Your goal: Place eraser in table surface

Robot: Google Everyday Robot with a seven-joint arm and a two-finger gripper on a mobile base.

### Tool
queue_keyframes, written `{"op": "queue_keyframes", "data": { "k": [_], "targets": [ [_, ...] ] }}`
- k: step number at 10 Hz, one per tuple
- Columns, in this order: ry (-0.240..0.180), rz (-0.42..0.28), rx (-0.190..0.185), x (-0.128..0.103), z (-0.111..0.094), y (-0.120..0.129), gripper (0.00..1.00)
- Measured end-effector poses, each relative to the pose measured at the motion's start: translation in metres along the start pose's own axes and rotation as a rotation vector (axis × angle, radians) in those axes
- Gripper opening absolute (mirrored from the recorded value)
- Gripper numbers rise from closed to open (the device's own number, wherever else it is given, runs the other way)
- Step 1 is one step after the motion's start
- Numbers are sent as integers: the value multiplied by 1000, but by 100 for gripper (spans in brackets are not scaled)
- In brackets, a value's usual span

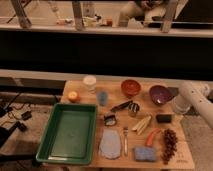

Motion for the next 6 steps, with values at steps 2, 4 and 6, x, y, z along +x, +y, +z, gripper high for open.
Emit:
{"op": "queue_keyframes", "data": {
  "k": [2, 4, 6],
  "targets": [
    [-5, 15, 1, 2, 2, 2, 80],
    [-10, 25, 1, 4, 4, 4, 80],
    [-17, 30, 1, 3, 4, 6, 80]
  ]
}}
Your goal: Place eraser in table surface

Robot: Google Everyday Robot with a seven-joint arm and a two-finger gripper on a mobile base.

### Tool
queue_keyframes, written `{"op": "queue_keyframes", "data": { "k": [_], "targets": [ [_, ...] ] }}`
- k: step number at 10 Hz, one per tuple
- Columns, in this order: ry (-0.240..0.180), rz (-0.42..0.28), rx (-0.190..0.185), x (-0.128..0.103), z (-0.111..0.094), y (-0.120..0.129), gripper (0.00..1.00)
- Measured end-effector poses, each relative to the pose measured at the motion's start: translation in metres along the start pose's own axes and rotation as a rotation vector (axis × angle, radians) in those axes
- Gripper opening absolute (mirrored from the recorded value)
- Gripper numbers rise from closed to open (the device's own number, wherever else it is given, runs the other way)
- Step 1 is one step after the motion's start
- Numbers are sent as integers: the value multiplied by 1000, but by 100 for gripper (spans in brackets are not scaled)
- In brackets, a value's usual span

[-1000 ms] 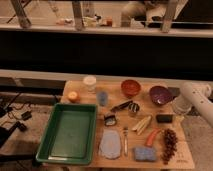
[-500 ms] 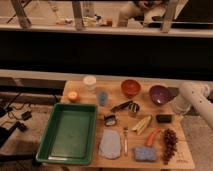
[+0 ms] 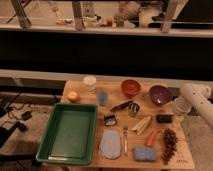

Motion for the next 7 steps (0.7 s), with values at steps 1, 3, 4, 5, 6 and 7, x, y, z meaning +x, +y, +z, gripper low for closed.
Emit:
{"op": "queue_keyframes", "data": {
  "k": [1, 3, 4, 5, 6, 7],
  "targets": [
    [-4, 3, 1, -1, -1, 1, 80],
    [-9, 8, 0, -1, -2, 5, 80],
    [-11, 8, -1, -1, -1, 5, 80],
    [-13, 9, -2, -2, 0, 5, 80],
    [-16, 9, -4, -3, 1, 5, 80],
    [-20, 9, -13, -5, 5, 5, 80]
  ]
}}
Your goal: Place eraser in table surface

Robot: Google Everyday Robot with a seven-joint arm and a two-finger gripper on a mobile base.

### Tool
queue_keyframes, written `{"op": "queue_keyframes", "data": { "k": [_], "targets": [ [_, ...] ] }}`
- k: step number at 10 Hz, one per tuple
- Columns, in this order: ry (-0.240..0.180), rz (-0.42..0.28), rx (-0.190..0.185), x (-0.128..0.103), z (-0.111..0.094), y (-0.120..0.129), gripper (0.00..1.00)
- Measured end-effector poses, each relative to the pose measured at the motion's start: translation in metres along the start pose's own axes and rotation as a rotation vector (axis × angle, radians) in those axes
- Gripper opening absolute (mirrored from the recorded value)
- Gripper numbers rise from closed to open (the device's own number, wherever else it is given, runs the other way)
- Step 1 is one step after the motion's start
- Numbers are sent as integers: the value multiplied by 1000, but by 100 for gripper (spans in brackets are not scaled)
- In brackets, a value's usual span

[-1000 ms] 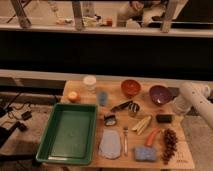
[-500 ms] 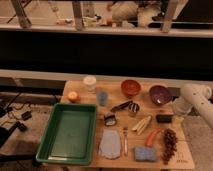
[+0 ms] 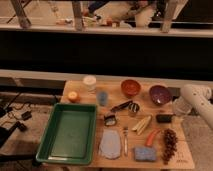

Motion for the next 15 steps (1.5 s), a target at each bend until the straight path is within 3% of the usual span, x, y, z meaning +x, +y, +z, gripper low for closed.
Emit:
{"op": "queue_keyframes", "data": {
  "k": [3, 4, 11, 12, 15],
  "targets": [
    [-8, -4, -19, -3, 7, 2, 79],
    [-9, -3, -21, -2, 8, 2, 75],
    [0, 11, -8, -1, 4, -1, 5],
    [-1, 14, -2, -3, 0, -2, 0],
    [-7, 20, 27, -9, -22, -6, 0]
  ]
}}
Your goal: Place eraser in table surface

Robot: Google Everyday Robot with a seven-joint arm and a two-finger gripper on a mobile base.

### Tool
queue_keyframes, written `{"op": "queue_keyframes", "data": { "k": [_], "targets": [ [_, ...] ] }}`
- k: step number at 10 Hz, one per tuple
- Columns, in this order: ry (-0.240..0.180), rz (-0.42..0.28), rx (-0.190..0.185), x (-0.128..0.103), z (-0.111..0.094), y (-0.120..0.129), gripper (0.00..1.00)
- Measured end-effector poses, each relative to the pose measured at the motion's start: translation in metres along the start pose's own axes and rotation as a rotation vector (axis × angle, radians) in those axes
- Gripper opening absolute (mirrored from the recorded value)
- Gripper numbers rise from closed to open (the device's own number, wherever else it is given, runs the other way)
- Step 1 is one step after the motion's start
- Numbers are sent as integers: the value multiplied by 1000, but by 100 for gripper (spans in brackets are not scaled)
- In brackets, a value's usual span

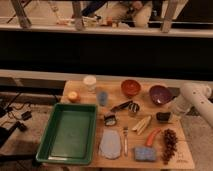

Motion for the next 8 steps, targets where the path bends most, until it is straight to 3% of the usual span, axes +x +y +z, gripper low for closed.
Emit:
{"op": "queue_keyframes", "data": {
  "k": [1, 3, 8],
  "targets": [
    [-1, 3, 4, 0, -3, -1, 0],
    [-23, 31, 50, -2, -29, -6, 0],
    [-33, 38, 77, -6, -37, -10, 0]
  ]
}}
